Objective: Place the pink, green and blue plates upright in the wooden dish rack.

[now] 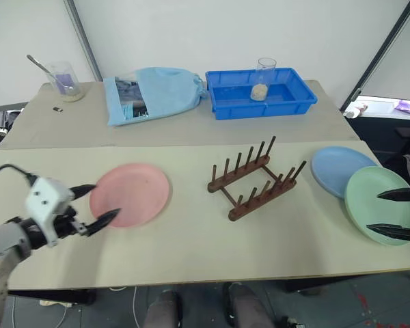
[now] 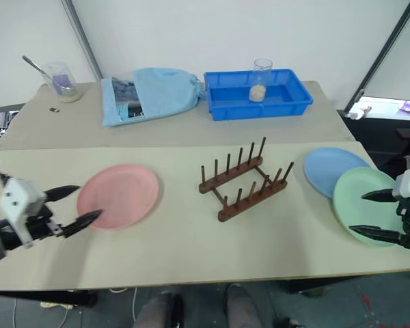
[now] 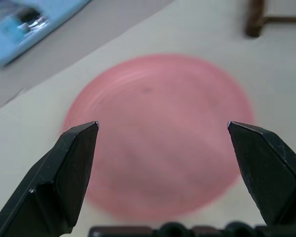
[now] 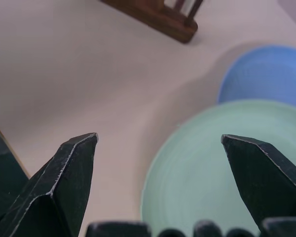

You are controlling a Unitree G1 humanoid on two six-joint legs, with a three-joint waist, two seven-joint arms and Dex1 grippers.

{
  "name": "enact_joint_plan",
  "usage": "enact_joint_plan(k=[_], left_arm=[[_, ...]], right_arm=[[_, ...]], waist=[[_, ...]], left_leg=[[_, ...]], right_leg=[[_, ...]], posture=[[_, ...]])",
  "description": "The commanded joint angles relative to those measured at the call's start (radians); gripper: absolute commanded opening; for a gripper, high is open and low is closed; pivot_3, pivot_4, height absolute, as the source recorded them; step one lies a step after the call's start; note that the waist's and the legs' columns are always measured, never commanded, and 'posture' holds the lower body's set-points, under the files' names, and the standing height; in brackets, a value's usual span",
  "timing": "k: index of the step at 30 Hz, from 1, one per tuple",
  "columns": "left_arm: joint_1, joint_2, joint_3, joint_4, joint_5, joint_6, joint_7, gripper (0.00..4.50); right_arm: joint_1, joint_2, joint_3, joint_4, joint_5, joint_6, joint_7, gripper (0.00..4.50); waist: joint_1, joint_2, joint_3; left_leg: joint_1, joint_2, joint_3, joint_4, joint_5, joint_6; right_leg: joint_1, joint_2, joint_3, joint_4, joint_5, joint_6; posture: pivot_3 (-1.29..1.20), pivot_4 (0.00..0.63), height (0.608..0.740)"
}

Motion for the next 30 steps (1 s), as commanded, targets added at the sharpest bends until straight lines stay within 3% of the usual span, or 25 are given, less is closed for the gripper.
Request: enact_joint_plan(k=[1, 7, 12, 19, 24, 27, 30], left_arm=[[-0.106, -0.045, -0.215, -0.097, 0.020, 0.041, 0.047, 4.50], [-0.247, -0.222, -0.522, -0.054, 0.122, 0.048, 0.144, 4.50], [-0.290, -0.366, -0.688, 0.077, 0.266, -0.042, 0.230, 4.50], [-0.354, -0.570, -0.816, 0.313, 0.408, -0.169, 0.337, 4.50], [-0.397, -0.669, -0.823, 0.453, 0.461, -0.218, 0.401, 4.50], [-0.412, -0.707, -0.827, 0.510, 0.475, -0.236, 0.411, 3.65], [-0.420, -0.733, -0.827, 0.535, 0.474, -0.244, 0.405, 2.21]], right_arm=[[0.014, 0.016, -0.066, -0.202, 0.096, 0.137, -0.039, 4.46], [0.068, 0.064, -0.153, -0.523, 0.251, 0.384, -0.126, 4.46], [0.064, 0.078, -0.178, -0.646, 0.340, 0.508, -0.197, 4.46], [0.079, 0.095, -0.170, -0.706, 0.384, 0.561, -0.230, 4.46], [0.099, 0.105, -0.186, -0.734, 0.399, 0.576, -0.238, 4.46], [0.116, 0.111, -0.198, -0.738, 0.397, 0.574, -0.239, 4.50], [0.130, 0.118, -0.204, -0.745, 0.396, 0.569, -0.244, 4.50]], waist=[[0.004, 0.000, 0.000], [0.016, 0.001, -0.001], [0.020, 0.000, -0.001], [0.021, 0.000, -0.001], [0.019, 0.000, 0.000], [0.020, 0.001, -0.001], [0.020, 0.001, -0.001]], left_leg=[[0.000, 0.000, 0.000, 0.000, 0.001, 0.001], [0.000, -0.001, -0.001, 0.001, 0.001, 0.002], [-0.001, -0.002, -0.003, 0.005, 0.001, 0.002], [-0.002, -0.003, -0.006, 0.016, 0.001, 0.002], [0.000, -0.006, -0.010, 0.016, 0.000, -0.001], [0.001, -0.009, -0.015, 0.016, 0.000, -0.001], [0.001, -0.012, -0.019, 0.016, 0.000, -0.001]], right_leg=[[0.000, 0.000, 0.000, 0.000, 0.000, 0.000], [0.002, 0.002, 0.002, 0.000, 0.003, 0.004], [0.004, 0.002, 0.002, 0.000, 0.002, 0.003], [0.010, 0.001, 0.002, -0.002, 0.003, 0.005], [0.016, 0.001, 0.002, -0.004, 0.003, 0.006], [0.017, 0.001, 0.001, -0.003, 0.003, 0.006], [0.017, 0.001, 0.001, -0.003, 0.003, 0.006]], posture=[[0.00, 0.150, 0.740], [0.00, 0.150, 0.740], [0.00, 0.150, 0.740], [0.00, 0.150, 0.740], [0.00, 0.150, 0.740], [0.00, 0.150, 0.740], [0.00, 0.150, 0.740]])
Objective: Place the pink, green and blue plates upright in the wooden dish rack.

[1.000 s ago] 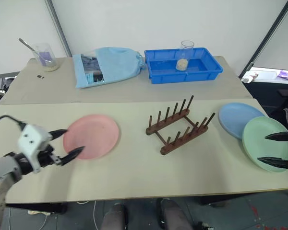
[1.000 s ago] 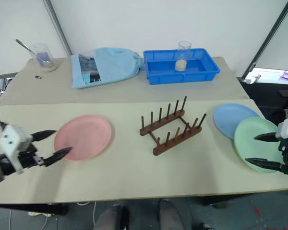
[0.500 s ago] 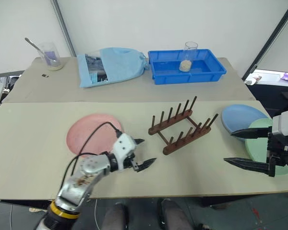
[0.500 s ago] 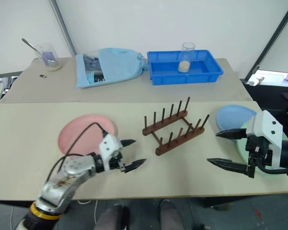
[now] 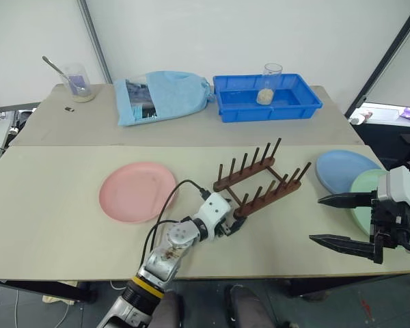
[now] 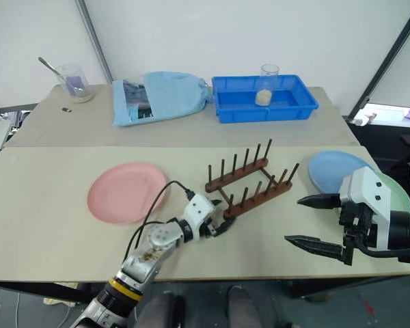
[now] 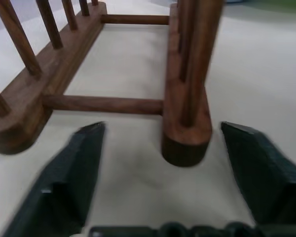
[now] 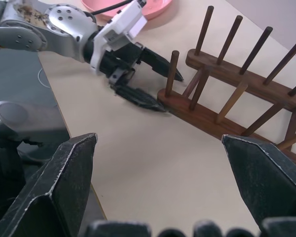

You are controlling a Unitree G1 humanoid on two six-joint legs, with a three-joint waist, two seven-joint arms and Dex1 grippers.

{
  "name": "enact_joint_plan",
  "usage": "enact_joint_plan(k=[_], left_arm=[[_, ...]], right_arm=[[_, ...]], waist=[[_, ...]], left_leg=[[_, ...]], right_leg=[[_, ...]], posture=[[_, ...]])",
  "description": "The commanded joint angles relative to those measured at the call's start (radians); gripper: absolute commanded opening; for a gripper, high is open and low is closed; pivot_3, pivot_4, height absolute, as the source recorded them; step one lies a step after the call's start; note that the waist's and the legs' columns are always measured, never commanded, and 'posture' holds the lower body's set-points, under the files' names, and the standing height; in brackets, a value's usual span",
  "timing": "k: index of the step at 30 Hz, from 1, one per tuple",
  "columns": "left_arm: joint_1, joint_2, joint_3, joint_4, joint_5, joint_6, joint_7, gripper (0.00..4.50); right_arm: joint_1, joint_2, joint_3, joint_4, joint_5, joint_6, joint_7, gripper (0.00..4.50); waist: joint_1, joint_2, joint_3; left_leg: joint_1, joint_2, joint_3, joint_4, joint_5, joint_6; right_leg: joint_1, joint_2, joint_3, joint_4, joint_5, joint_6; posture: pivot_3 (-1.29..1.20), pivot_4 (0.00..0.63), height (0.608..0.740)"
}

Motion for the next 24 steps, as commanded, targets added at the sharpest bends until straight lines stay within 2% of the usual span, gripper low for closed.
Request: enact_joint_plan(k=[1, 2, 3, 7, 12, 15, 24], left_arm=[[-0.012, -0.030, -0.007, 0.030, 0.003, -0.017, -0.003, 1.74], [-0.013, -0.035, -0.005, 0.033, 0.001, -0.017, -0.006, 1.23], [-0.016, -0.032, -0.003, 0.035, -0.005, -0.016, -0.021, 0.90], [-0.021, -0.001, 0.013, 0.012, -0.032, -0.009, -0.092, 0.87], [-0.052, 0.163, 0.030, -0.083, -0.125, -0.019, -0.354, 0.87], [-0.100, 0.213, 0.017, -0.063, -0.162, -0.033, -0.479, 0.87], [-0.277, 0.090, -0.005, 0.271, -0.075, -0.180, -0.502, 0.87]], right_arm=[[0.011, 0.013, -0.044, -0.028, 0.006, -0.006, -0.013, 4.50], [0.015, 0.017, -0.045, -0.031, 0.006, -0.007, -0.017, 4.50], [0.021, 0.023, -0.045, -0.036, 0.005, -0.009, -0.021, 4.50], [0.045, 0.043, -0.051, -0.053, 0.001, -0.016, -0.033, 4.50], [0.109, 0.075, -0.095, -0.090, -0.002, -0.016, -0.038, 4.50], [0.161, 0.100, -0.119, -0.113, -0.013, -0.023, -0.040, 4.50], [0.281, 0.194, -0.070, -0.162, -0.099, -0.076, -0.105, 4.50]], waist=[[0.000, 0.000, 0.000], [0.001, 0.000, 0.000], [0.001, 0.000, 0.000], [0.000, 0.000, 0.000], [-0.001, 0.001, 0.000], [0.002, 0.001, 0.000], [0.007, 0.001, 0.000]], left_leg=[[0.000, 0.000, -0.001, 0.000, 0.000, 0.000], [0.000, -0.001, -0.002, 0.000, 0.000, 0.000], [-0.001, -0.001, -0.002, 0.000, 0.000, 0.000], [-0.001, -0.002, -0.004, 0.000, 0.000, 0.000], [-0.002, -0.001, -0.005, -0.001, 0.000, 0.000], [-0.002, -0.001, -0.005, -0.001, 0.000, 0.000], [-0.009, -0.003, -0.005, 0.001, 0.001, 0.003]], right_leg=[[0.000, 0.000, 0.000, 0.000, 0.000, 0.000], [0.001, 0.000, 0.000, 0.000, 0.000, 0.000], [0.001, 0.000, 0.000, -0.001, 0.000, 0.000], [0.001, 0.000, 0.000, 0.000, 0.000, 0.001], [-0.001, 0.001, -0.001, 0.000, -0.001, 0.001], [-0.001, 0.000, -0.001, 0.000, -0.001, 0.001], [-0.001, -0.002, 0.000, -0.006, -0.003, 0.005]], posture=[[0.00, 0.150, 0.740], [0.00, 0.150, 0.740], [0.00, 0.150, 0.740], [0.00, 0.150, 0.740], [0.00, 0.150, 0.740], [0.00, 0.150, 0.740], [0.00, 0.150, 0.740]])
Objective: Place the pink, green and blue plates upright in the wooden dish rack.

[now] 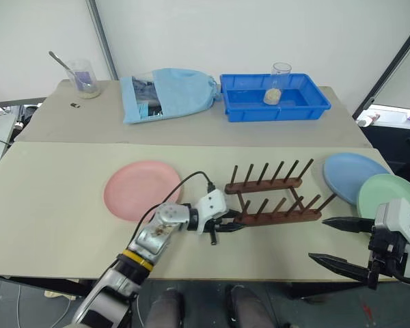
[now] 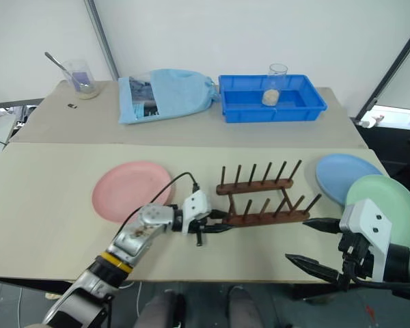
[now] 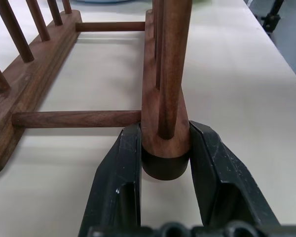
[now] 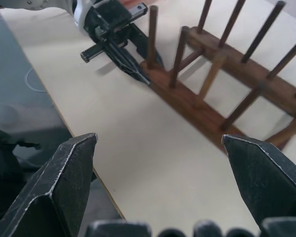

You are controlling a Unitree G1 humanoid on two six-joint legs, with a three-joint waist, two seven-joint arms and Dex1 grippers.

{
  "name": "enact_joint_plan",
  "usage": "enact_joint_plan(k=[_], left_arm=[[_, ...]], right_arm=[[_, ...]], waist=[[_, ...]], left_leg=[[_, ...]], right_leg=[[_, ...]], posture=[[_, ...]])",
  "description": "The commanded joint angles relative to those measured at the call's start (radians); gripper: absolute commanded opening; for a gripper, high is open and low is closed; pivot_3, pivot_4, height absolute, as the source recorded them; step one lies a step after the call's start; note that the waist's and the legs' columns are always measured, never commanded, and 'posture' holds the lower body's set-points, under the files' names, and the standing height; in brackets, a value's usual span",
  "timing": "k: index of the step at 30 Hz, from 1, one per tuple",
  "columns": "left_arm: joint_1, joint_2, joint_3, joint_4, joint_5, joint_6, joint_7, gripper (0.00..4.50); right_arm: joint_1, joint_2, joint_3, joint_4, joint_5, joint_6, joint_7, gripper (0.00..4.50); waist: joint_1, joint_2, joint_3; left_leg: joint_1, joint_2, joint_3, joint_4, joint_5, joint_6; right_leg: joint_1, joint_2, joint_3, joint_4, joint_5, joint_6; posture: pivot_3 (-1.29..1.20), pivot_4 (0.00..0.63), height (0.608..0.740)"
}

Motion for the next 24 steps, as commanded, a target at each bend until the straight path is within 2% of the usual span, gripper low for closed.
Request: enact_joint_plan(k=[1, 5, 7, 9, 13, 18, 21, 24], left_arm=[[-0.051, -0.032, 0.011, 0.072, 0.016, -0.072, -0.003, 0.87], [-0.077, -0.045, 0.026, 0.136, 0.010, -0.102, -0.028, 0.87], [-0.086, -0.044, 0.034, 0.160, 0.010, -0.118, -0.040, 1.91], [-0.096, -0.025, 0.040, 0.170, 0.024, -0.145, -0.045, 2.69], [-0.065, 0.062, 0.051, 0.051, 0.017, -0.136, -0.093, 4.48], [0.050, 0.160, 0.052, -0.274, -0.079, 0.086, -0.140, 4.48], [0.104, 0.161, 0.043, -0.414, -0.126, 0.223, -0.113, 4.48], [0.138, 0.139, 0.004, -0.466, -0.103, 0.279, -0.068, 3.64]], right_arm=[[0.018, 0.015, 0.001, -0.032, -0.023, -0.042, -0.015, 4.50], [0.029, 0.028, 0.025, -0.037, -0.030, -0.060, -0.028, 4.50], [0.029, 0.031, 0.037, -0.035, -0.035, -0.068, -0.034, 4.50], [0.027, 0.030, 0.049, -0.030, -0.040, -0.074, -0.037, 4.50], [0.003, 0.018, 0.082, 0.000, -0.075, -0.093, -0.056, 4.50], [-0.071, -0.044, 0.184, 0.087, -0.184, -0.103, -0.100, 4.50], [-0.113, -0.088, 0.261, 0.174, -0.258, -0.158, -0.086, 4.50], [-0.189, -0.109, 0.333, 0.265, -0.303, -0.188, -0.093, 3.67]], waist=[[-0.006, 0.000, 0.000], [-0.009, 0.000, 0.000], [-0.009, 0.000, 0.000], [-0.009, 0.000, 0.000], [-0.012, 0.000, 0.000], [-0.013, 0.001, -0.001], [-0.006, 0.001, 0.000], [-0.007, 0.001, 0.000]], left_leg=[[0.000, 0.000, 0.000, 0.000, 0.000, 0.000], [0.001, 0.001, -0.001, -0.003, 0.000, 0.001], [0.001, 0.001, -0.002, -0.003, 0.000, 0.001], [0.000, 0.001, -0.002, -0.003, 0.000, 0.001], [0.001, 0.001, -0.002, -0.002, 0.000, 0.001], [0.002, 0.002, -0.001, -0.002, 0.000, 0.000], [0.001, 0.001, -0.001, -0.002, 0.000, 0.001], [0.001, 0.001, -0.001, -0.002, 0.000, 0.001]], right_leg=[[0.000, 0.000, 0.000, 0.000, 0.000, 0.000], [0.000, 0.002, -0.001, 0.000, 0.000, 0.000], [-0.001, 0.002, -0.001, 0.001, -0.001, 0.000], [0.000, 0.002, -0.001, 0.001, -0.001, 0.000], [0.000, 0.001, 0.000, 0.001, -0.001, 0.000], [0.000, 0.001, 0.000, 0.001, -0.001, 0.000], [-0.001, 0.000, -0.001, 0.001, -0.001, 0.000], [0.000, 0.000, 0.000, 0.001, -0.002, 0.001]], posture=[[0.00, 0.150, 0.740], [0.00, 0.150, 0.740], [0.00, 0.150, 0.740], [0.00, 0.150, 0.740], [0.00, 0.150, 0.740], [0.00, 0.150, 0.740], [0.00, 0.150, 0.740], [0.00, 0.150, 0.740]])
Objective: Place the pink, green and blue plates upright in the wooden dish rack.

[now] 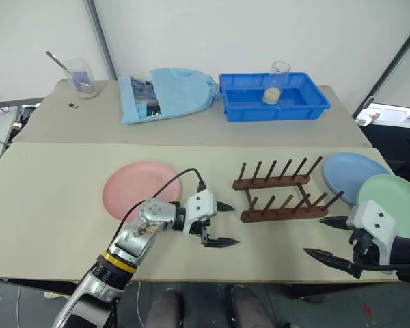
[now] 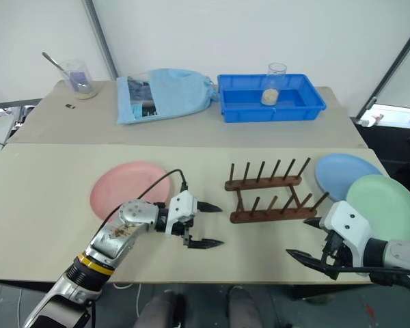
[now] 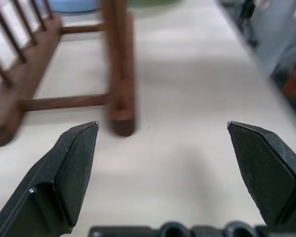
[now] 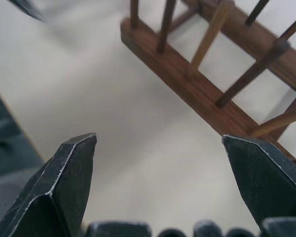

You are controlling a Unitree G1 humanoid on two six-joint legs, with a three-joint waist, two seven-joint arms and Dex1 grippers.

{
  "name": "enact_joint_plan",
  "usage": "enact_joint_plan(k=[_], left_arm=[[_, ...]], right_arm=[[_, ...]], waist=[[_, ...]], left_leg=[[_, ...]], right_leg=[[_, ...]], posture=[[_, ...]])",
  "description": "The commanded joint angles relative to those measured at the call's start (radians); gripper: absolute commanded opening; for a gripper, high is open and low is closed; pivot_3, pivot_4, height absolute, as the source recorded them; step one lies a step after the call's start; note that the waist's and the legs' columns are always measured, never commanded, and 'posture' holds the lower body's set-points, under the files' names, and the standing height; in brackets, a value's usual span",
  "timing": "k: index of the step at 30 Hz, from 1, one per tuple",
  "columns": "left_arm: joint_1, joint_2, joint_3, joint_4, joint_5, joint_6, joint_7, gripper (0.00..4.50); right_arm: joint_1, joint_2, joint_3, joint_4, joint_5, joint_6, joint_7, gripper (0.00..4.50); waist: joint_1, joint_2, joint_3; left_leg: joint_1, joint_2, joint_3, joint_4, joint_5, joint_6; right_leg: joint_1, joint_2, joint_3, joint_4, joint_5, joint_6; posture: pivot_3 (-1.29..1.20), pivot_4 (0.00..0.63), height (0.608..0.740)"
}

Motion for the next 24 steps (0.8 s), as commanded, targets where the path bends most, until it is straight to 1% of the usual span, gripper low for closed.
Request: enact_joint_plan(k=[1, 2, 4, 7, 8, 10, 11, 16, 21, 24], left_arm=[[0.017, -0.027, -0.055, -0.069, 0.019, 0.049, 0.054, 3.15], [0.021, -0.047, -0.076, -0.057, 0.047, 0.051, 0.089, 2.75], [0.020, -0.090, -0.102, -0.024, 0.091, 0.057, 0.158, 1.75], [0.005, -0.144, -0.143, 0.061, 0.173, 0.014, 0.247, 0.26], [-0.002, -0.166, -0.152, 0.100, 0.202, -0.004, 0.284, 0.00], [-0.012, -0.199, -0.153, 0.153, 0.234, -0.022, 0.338, 0.00], [-0.025, -0.218, -0.143, 0.185, 0.247, -0.044, 0.372, 0.00], [-0.067, -0.255, -0.093, 0.269, 0.279, -0.090, 0.461, 0.00], [-0.122, -0.280, -0.053, 0.359, 0.304, -0.154, 0.534, 0.00], [-0.145, -0.294, -0.043, 0.399, 0.309, -0.176, 0.545, 0.00]], right_arm=[[-0.063, -0.029, 0.060, 0.084, -0.061, -0.054, 0.003, 3.31], [-0.079, -0.037, 0.090, 0.117, -0.085, -0.074, 0.010, 3.01], [-0.113, -0.047, 0.147, 0.179, -0.132, -0.115, 0.011, 2.28], [-0.180, -0.033, 0.220, 0.260, -0.177, -0.156, -0.003, 1.24], [-0.214, -0.020, 0.251, 0.291, -0.194, -0.168, -0.011, 0.91], [-0.265, 0.001, 0.293, 0.338, -0.223, -0.191, -0.024, 0.25], [-0.295, 0.012, 0.319, 0.364, -0.240, -0.207, -0.026, 0.03], [-0.393, 0.048, 0.380, 0.442, -0.285, -0.255, -0.034, 0.03], [-0.464, 0.071, 0.399, 0.497, -0.311, -0.279, -0.044, 0.03], [-0.498, 0.083, 0.407, 0.526, -0.330, -0.290, -0.050, 0.03]], waist=[[0.000, 0.000, 0.000], [-0.001, 0.000, 0.000], [-0.002, 0.000, 0.000], [-0.001, 0.000, 0.000], [-0.004, 0.000, 0.000], [-0.006, 0.000, 0.000], [-0.006, 0.000, 0.000], [-0.006, 0.000, 0.000], [-0.004, 0.000, 0.000], [-0.004, 0.000, 0.000]], left_leg=[[0.000, 0.000, 0.000, 0.000, 0.000, 0.000], [0.000, -0.001, 0.000, 0.000, 0.000, 0.000], [0.001, -0.001, 0.000, 0.000, 0.000, 0.000], [0.001, -0.001, -0.001, 0.000, 0.000, 0.000], [0.001, -0.001, -0.001, 0.000, 0.000, 0.000], [0.001, -0.001, -0.001, 0.000, 0.000, 0.000], [0.002, -0.001, -0.001, 0.000, 0.000, 0.000], [0.002, -0.001, -0.002, 0.001, 0.000, 0.000], [0.002, -0.002, -0.002, 0.001, 0.000, 0.000], [0.002, -0.002, -0.002, 0.001, 0.000, 0.001]], right_leg=[[0.000, 0.000, 0.000, 0.000, 0.000, 0.000], [0.000, 0.000, 0.000, 0.000, 0.000, 0.000], [0.000, 0.000, 0.000, 0.000, 0.000, 0.000], [0.001, 0.001, 0.000, 0.000, 0.000, 0.000], [0.000, 0.001, 0.000, 0.001, 0.000, 0.000], [0.000, 0.002, 0.001, 0.002, 0.000, 0.000], [0.001, 0.002, 0.001, 0.002, 0.000, 0.000], [0.000, 0.002, 0.001, 0.004, 0.000, 0.000], [0.000, 0.002, 0.001, 0.005, 0.000, 0.000], [0.001, 0.002, 0.001, 0.005, 0.000, 0.000]], posture=[[0.00, 0.150, 0.740], [0.00, 0.150, 0.740], [0.00, 0.150, 0.740], [0.00, 0.150, 0.740], [0.00, 0.150, 0.740], [0.00, 0.150, 0.740], [0.00, 0.150, 0.740], [0.00, 0.150, 0.740], [0.00, 0.150, 0.740], [0.00, 0.150, 0.740]])
